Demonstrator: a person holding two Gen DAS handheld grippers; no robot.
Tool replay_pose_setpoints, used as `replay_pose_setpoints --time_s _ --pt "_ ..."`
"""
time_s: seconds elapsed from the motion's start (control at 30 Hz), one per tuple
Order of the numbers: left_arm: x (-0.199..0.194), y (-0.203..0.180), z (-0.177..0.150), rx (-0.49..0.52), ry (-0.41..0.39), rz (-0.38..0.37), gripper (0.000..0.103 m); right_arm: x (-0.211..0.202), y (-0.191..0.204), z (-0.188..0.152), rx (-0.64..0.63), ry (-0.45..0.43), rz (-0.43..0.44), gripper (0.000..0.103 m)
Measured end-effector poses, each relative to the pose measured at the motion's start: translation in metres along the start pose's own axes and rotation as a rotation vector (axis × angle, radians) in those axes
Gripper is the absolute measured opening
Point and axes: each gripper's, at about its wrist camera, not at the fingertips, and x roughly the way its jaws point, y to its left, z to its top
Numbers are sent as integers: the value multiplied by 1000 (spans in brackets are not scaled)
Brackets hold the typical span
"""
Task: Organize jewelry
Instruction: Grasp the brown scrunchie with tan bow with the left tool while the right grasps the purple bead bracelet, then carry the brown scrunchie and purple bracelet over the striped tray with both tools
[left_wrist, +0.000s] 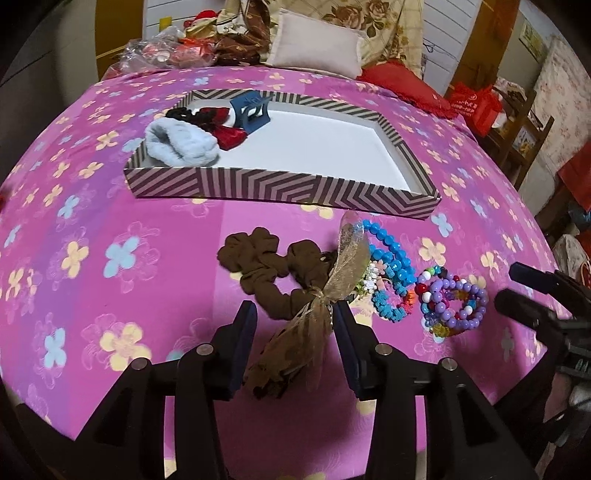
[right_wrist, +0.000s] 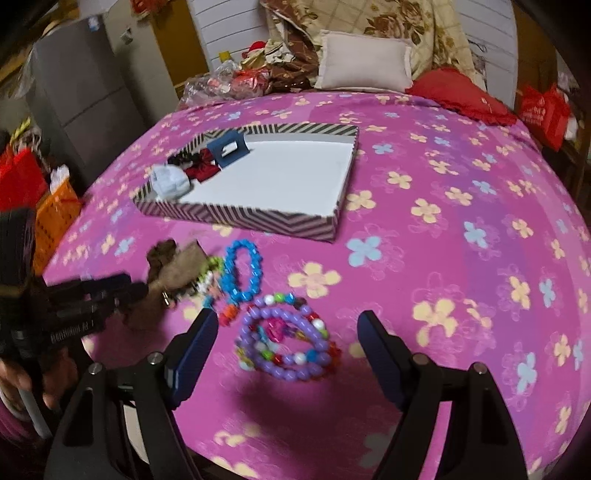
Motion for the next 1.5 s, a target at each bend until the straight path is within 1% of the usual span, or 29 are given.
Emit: replay_pose_setpoints --time_s 0.1,0.23,0.3,0.4,0.53,0.57,0.6,0.67,0.7,0.73,0.77,0.8,0.83,0.87,0.93,1.03,1.2,1.4,1.5 --pt "6 -1 1 1 9 6 43 0 7 -9 -56 7 4 64" --pt "13 -2 2 1 15 19 43 7 19 -13 -99 19 50 57" --pt "15 -4 3 4 14 24 43 15 25 -13 -118 29 59 50" --pt "17 -4 3 12 12 27 43 25 31 -12 -138 44 67 43" --pt "22 -4 3 11 19 23 43 41 34 -12 -144 73 59 40" --pt "22 -4 3 9 15 22 43 45 34 -13 -143 81 62 36" --pt "22 -4 3 8 13 21 43 49 34 -13 -144 89 74 30" --pt "23 -4 4 4 14 16 43 51 35 -15 -155 80 87 22" --pt "24 -4 4 0 14 9 41 52 35 -14 -155 78 89 21" --pt "24 -3 4 -3 13 -2 34 52 34 -14 -149 77 95 19" --pt "24 -2 5 -3 12 -11 29 51 32 -14 -134 75 105 17" --pt "23 -2 6 -3 7 -14 27 50 30 -13 -124 71 112 12" --pt "20 -1 7 -2 -2 -21 21 48 27 -12 -111 66 119 9" --pt "17 0 8 0 -11 -28 14 43 23 -11 -93 57 135 10" --pt "11 3 11 -6 -23 -43 10 35 15 -7 -63 42 159 10" --pt "1 9 17 -23 -43 -53 10 22 3 -2 -6 13 211 10" --pt "-15 18 25 -50 -70 -76 9 5 -11 8 52 -27 253 10" --pt "-33 26 37 -60 -102 -92 9 -8 -13 24 66 -80 268 10" --pt "-40 28 43 -60 -120 -86 9 -12 -13 33 69 -104 278 10"
